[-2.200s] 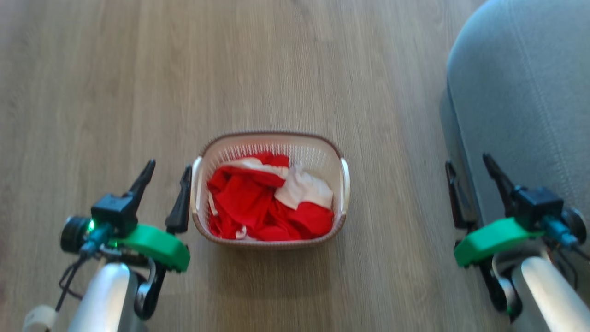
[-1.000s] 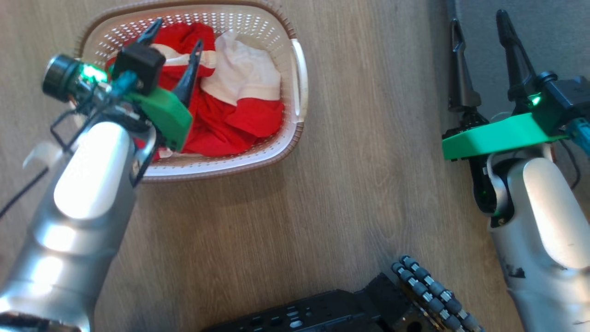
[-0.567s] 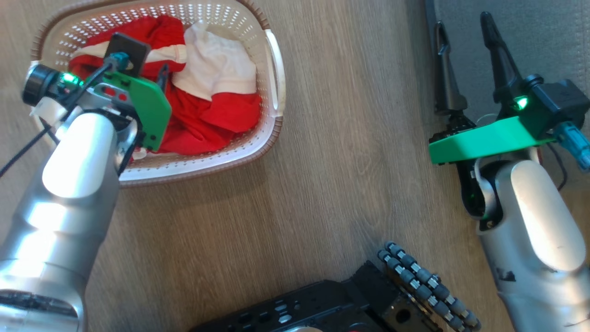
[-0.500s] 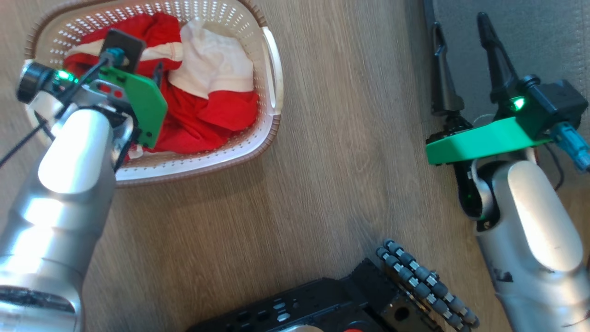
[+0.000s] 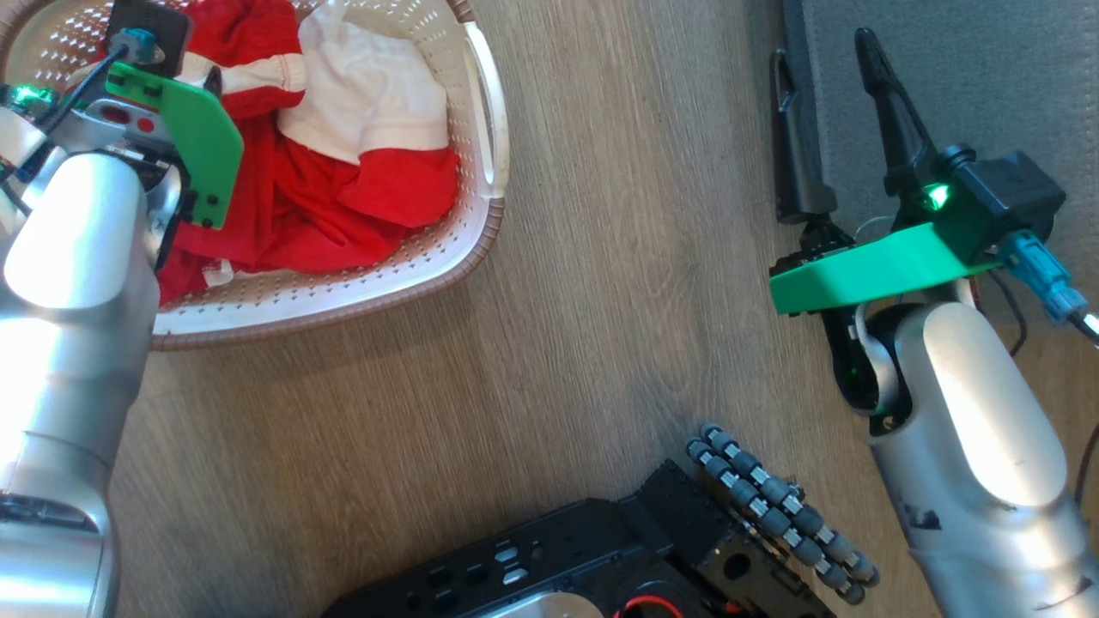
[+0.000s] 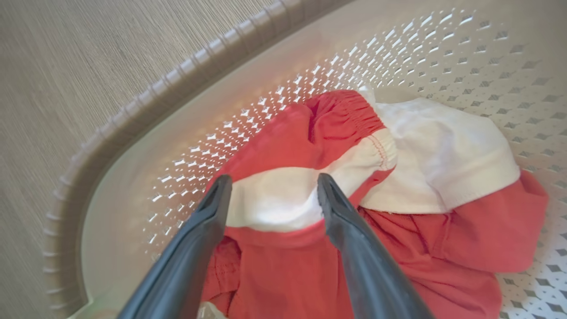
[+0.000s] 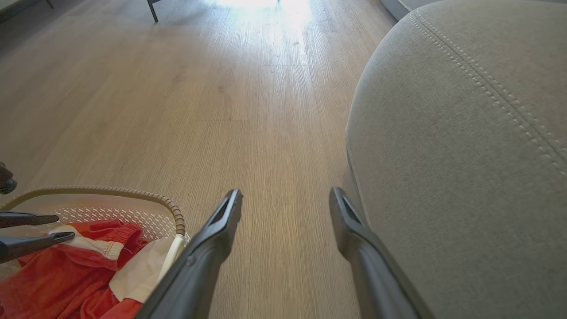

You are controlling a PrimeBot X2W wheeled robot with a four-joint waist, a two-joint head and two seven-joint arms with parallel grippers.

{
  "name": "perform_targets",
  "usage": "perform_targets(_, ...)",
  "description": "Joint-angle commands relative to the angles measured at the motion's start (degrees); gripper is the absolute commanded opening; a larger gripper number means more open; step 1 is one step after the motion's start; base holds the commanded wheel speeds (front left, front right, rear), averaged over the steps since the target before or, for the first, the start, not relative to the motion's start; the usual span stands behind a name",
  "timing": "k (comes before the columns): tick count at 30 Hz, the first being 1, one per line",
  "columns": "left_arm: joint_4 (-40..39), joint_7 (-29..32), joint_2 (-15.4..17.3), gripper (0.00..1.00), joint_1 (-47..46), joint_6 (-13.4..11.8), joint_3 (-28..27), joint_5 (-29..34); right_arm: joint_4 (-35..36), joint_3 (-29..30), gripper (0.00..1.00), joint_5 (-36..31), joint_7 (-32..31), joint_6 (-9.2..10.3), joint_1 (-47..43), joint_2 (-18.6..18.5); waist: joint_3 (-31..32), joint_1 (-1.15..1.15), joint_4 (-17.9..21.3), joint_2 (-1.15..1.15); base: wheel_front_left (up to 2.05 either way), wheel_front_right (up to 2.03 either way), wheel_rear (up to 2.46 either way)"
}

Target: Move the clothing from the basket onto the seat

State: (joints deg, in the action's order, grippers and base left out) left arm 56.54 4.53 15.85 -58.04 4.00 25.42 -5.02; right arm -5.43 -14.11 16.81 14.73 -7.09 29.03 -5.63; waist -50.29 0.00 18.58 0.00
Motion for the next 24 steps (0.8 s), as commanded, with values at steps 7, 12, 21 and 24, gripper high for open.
perform_targets(7,1.9,-0.1,1.3,1.0,-1.6,-0.3,0.0,0.5,1.7,-1.7,1.0,0.9,0.3,-0.4,-1.3,0.4,-0.8,0.0,0.7,0.0,0.0,0.0,0.0)
perform_targets(12,3.6,-0.2,1.1,1.0,-2.6,-0.6,0.8,0.7,1.9,-2.0,1.0,1.3,0.3,-0.4,-1.1,0.3,-1.5,0.0,1.1,0.0,0.0,0.0,0.0)
perform_targets(21,6.0,-0.3,1.2,1.0,-4.3,-1.9,2.6,1.7,2.0,-2.5,1.0,1.6,0.3,-0.4,-1.1,0.6,-2.7,0.0,1.5,0.0,0.0,0.0,0.0)
perform_targets(24,6.7,-0.4,1.1,1.0,-4.8,-1.9,3.1,1.8,2.2,-2.5,1.0,1.8,0.3,-0.4,-1.0,0.5,-3.2,0.0,1.6,0.0,0.0,0.0,0.0)
